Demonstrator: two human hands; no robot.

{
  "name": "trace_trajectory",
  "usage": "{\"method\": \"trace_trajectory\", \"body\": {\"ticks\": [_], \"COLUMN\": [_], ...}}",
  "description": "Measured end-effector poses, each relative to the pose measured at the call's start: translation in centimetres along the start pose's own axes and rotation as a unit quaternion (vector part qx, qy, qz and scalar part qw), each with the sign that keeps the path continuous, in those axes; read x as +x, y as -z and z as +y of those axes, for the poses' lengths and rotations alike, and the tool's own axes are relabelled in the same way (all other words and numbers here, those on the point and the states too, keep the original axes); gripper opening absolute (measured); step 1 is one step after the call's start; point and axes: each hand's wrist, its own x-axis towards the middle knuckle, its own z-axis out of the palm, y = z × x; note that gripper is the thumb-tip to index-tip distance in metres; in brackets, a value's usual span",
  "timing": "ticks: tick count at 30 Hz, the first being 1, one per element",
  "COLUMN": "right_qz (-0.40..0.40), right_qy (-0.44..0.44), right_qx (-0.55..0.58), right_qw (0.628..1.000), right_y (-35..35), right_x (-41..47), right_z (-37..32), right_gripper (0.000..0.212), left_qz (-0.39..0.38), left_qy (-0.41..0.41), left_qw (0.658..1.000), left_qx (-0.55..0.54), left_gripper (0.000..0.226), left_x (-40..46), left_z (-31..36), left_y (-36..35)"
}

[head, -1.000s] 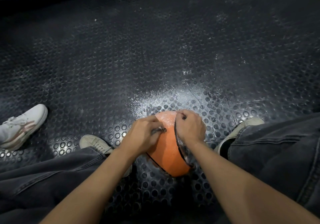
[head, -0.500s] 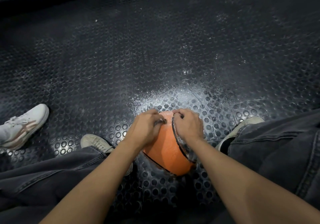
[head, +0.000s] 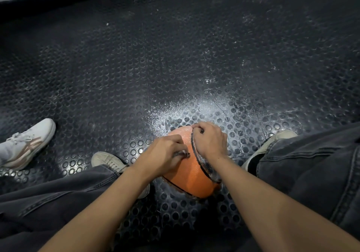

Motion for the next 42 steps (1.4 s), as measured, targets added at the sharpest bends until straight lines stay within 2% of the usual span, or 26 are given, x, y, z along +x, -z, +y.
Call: {"method": "trace_trajectory", "body": {"ticks": [2,5,11,15,20,25,27,30,35,40,42], "right_qz": [-0.010,-0.003,-0.010,-0.004,0.000,0.008,0.012,-0.003,0.009,0.003,0.002], "right_qy": [0.005,0.004,0.005,0.006,-0.004,0.005,-0.002,0.001,-0.003,-0.012,-0.006], "right_qx": [0.012,0.024,0.002,-0.005,0.004,-0.001,-0.003,-0.002,-0.011,0.008,0.007], "right_qw": [1.000,1.000,1.000,1.000,1.000,1.000,1.000,1.000,1.000,1.000,1.000], "right_y": [-0.1,-0.5,0.0,-0.1,0.0,-0.5,-0.3,0.1,-0.2,0.2,0.1], "right_x": [0.1,-0.1,0.1,-0.3,0.1,-0.2,-0.2,0.0,-0.4,0.1,0.0], "right_z": [0.1,0.0,-0.2,-0.2,-0.2,-0.5,-0.3,-0.2,-0.4,0.0,0.0], "right_gripper": [0.024,0.022,0.026,0.025,0.025,0.025,0.025,0.026,0.025,0.024,0.024], "left_qz": [0.023,0.087,-0.008,0.042,-0.050,0.032,0.012,-0.069,0.001,-0.082,-0.055], "left_qy": [0.014,0.081,0.012,0.064,-0.019,0.063,0.021,-0.025,0.047,-0.017,0.004], "left_qw": [1.000,0.993,1.000,0.996,0.998,0.995,0.998,0.996,0.997,0.995,0.995], "left_qx": [0.011,0.024,0.022,0.051,0.043,0.065,0.053,0.053,0.066,0.061,0.085], "left_gripper": [0.016,0.016,0.018,0.019,0.018,0.018,0.016,0.015,0.018,0.015,0.018], "left_x": [1.2,3.2,1.4,4.0,2.0,4.4,3.8,2.9,5.2,2.9,4.0], "left_z": [-0.1,-0.3,0.6,-0.2,0.7,-0.8,-0.8,-0.4,-1.4,0.3,0.0], "left_y": [-0.1,-0.4,0.2,0.2,0.8,0.5,0.5,1.2,0.8,1.3,0.9]}}
